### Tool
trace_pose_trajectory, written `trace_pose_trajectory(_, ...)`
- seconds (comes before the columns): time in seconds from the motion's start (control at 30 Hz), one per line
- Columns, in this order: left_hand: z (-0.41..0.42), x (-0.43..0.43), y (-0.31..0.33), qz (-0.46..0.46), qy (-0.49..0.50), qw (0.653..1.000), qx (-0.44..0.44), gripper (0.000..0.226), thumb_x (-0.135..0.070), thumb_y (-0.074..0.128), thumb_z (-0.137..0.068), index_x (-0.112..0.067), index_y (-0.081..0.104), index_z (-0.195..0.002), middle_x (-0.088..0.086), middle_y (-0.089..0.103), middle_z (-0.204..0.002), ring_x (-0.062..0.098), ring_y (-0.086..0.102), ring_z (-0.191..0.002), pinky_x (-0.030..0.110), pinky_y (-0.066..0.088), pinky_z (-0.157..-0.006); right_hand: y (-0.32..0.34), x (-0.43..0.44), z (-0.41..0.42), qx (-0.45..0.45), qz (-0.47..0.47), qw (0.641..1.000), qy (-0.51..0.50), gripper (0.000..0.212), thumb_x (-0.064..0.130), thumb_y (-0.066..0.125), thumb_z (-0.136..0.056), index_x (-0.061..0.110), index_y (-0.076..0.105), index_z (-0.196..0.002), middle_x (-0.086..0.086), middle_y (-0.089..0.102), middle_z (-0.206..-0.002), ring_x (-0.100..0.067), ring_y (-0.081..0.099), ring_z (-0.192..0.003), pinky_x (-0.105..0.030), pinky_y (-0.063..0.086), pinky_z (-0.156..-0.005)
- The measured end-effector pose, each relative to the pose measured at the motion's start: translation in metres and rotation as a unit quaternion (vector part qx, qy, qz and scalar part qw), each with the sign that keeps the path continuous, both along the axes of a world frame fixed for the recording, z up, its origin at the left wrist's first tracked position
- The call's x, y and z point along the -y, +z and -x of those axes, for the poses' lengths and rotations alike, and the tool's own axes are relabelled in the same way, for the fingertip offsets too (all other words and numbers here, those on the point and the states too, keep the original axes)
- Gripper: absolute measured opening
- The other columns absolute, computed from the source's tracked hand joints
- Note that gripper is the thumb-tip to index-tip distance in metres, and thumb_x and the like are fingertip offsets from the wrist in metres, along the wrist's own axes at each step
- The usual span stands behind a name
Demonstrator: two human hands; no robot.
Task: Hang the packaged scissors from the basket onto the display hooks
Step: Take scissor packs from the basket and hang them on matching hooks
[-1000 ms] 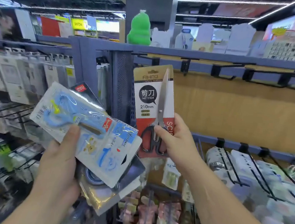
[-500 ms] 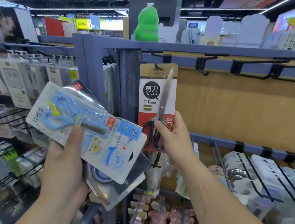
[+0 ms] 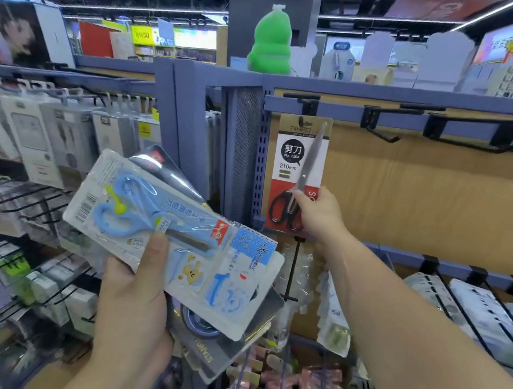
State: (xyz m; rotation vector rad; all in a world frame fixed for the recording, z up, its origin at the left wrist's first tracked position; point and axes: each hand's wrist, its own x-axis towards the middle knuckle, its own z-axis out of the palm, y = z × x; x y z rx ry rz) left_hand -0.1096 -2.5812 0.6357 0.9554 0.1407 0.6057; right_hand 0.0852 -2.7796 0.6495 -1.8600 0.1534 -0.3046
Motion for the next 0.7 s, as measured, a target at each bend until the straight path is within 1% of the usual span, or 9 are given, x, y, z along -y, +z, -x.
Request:
trace_pose_trajectory(0.07, 0.002, 0.002, -0.002, -0.01, -0.029, 0.999, 0.014, 0.048, -0.036, 0.063, -0.085, -0.027, 0.063, -0.133, -0.003, 0.08, -0.118, 0.016, 0.079, -0.099, 0.034, 0.066, -0.077, 0.004, -0.001, 0.015, 0.007, 0.042, 0.998, -0.035, 0.065, 0.051, 0.069, -0.093, 0.019, 0.045, -0.144, -0.007, 0.054, -0.144, -0.027, 0.059, -0.125, -0.052, 0.052, -0.105)
trace_pose_trajectory(0.1, 0.003, 0.002, 0.0, -0.008, -0.034, 0.999, 0.013, 0.052, -0.034, 0.063, -0.086, -0.025, 0.061, -0.138, -0.003, 0.079, -0.12, 0.016, 0.078, -0.101, 0.033, 0.066, -0.076, 0.01, -0.003, 0.032, 0.037, 0.04, 0.998, -0.042, 0.069, 0.054, 0.068, -0.093, 0.023, 0.041, -0.148, -0.005, 0.047, -0.149, -0.024, 0.054, -0.13, -0.051, 0.049, -0.109)
trace_pose_trajectory(0.2, 0.005, 0.005, -0.002, 0.003, -0.015, 1.0, -0.003, 0.056, -0.034, 0.065, -0.084, -0.022, 0.06, -0.138, -0.002, 0.079, -0.119, 0.016, 0.079, -0.1, 0.03, 0.065, -0.071, 0.033, -0.008, 0.108, 0.149, -0.041, 0.982, 0.107, 0.035, 0.054, 0.066, -0.096, 0.029, 0.063, -0.121, 0.006, 0.068, -0.121, -0.013, 0.067, -0.111, -0.034, 0.057, -0.094)
trace_pose_trajectory(0.3, 0.009, 0.017, 0.001, 0.001, -0.005, 1.0, -0.011, 0.052, -0.035, 0.068, -0.082, -0.022, 0.06, -0.132, 0.001, 0.08, -0.117, 0.023, 0.078, -0.103, 0.042, 0.065, -0.081, 0.049, -0.013, 0.171, 0.107, 0.081, 0.934, 0.33, 0.038, 0.055, 0.08, -0.077, 0.035, 0.07, -0.108, 0.015, 0.073, -0.105, -0.003, 0.07, -0.096, -0.026, 0.059, -0.082)
trace_pose_trajectory(0.4, 0.013, 0.034, 0.0, 0.009, 0.008, 1.0, -0.008, 0.056, -0.035, 0.069, -0.078, -0.018, 0.058, -0.13, 0.003, 0.08, -0.113, 0.02, 0.079, -0.096, 0.035, 0.066, -0.071, 0.031, -0.011, 0.182, 0.114, 0.143, 0.941, 0.284, 0.036, 0.039, 0.092, -0.075, 0.036, 0.07, -0.103, 0.012, 0.071, -0.107, -0.003, 0.071, -0.094, -0.034, 0.061, -0.083)
trace_pose_trajectory(0.5, 0.014, 0.047, -0.004, 0.006, 0.008, 1.0, -0.012, 0.047, -0.035, 0.072, -0.078, -0.02, 0.058, -0.121, 0.005, 0.079, -0.116, 0.027, 0.077, -0.105, 0.047, 0.066, -0.084, 0.015, -0.003, 0.182, 0.113, 0.05, 0.958, 0.259, 0.03, 0.026, 0.091, -0.08, 0.032, 0.073, -0.101, 0.005, 0.075, -0.109, -0.009, 0.074, -0.094, -0.039, 0.063, -0.083)
trace_pose_trajectory(0.57, 0.014, 0.056, -0.005, 0.007, -0.01, 1.0, -0.009, 0.052, -0.033, 0.074, -0.08, -0.018, 0.058, -0.127, 0.005, 0.077, -0.124, 0.03, 0.074, -0.115, 0.053, 0.061, -0.096, 0.005, 0.006, 0.184, 0.106, -0.016, 0.959, 0.261, 0.025, 0.02, 0.088, -0.084, 0.026, 0.074, -0.104, 0.001, 0.077, -0.109, -0.014, 0.077, -0.096, -0.04, 0.063, -0.082)
trace_pose_trajectory(0.63, 0.016, 0.066, -0.007, 0.006, -0.026, 1.0, 0.001, 0.06, -0.031, 0.075, -0.081, -0.014, 0.055, -0.135, 0.006, 0.076, -0.128, 0.03, 0.072, -0.119, 0.05, 0.062, -0.095, -0.003, 0.015, 0.188, 0.102, -0.077, 0.959, 0.252, 0.021, 0.017, 0.082, -0.09, 0.02, 0.075, -0.109, 0.0, 0.079, -0.108, -0.017, 0.077, -0.097, -0.04, 0.063, -0.082)
trace_pose_trajectory(0.7, 0.018, 0.076, -0.009, -0.006, -0.043, 0.999, 0.01, 0.057, -0.027, 0.075, -0.079, -0.017, 0.057, -0.133, 0.002, 0.077, -0.125, 0.026, 0.073, -0.117, 0.046, 0.062, -0.093, -0.01, 0.023, 0.192, 0.101, -0.112, 0.96, 0.237, 0.019, 0.018, 0.075, -0.095, 0.018, 0.074, -0.114, 0.0, 0.08, -0.109, -0.021, 0.077, -0.101, -0.05, 0.061, -0.09)
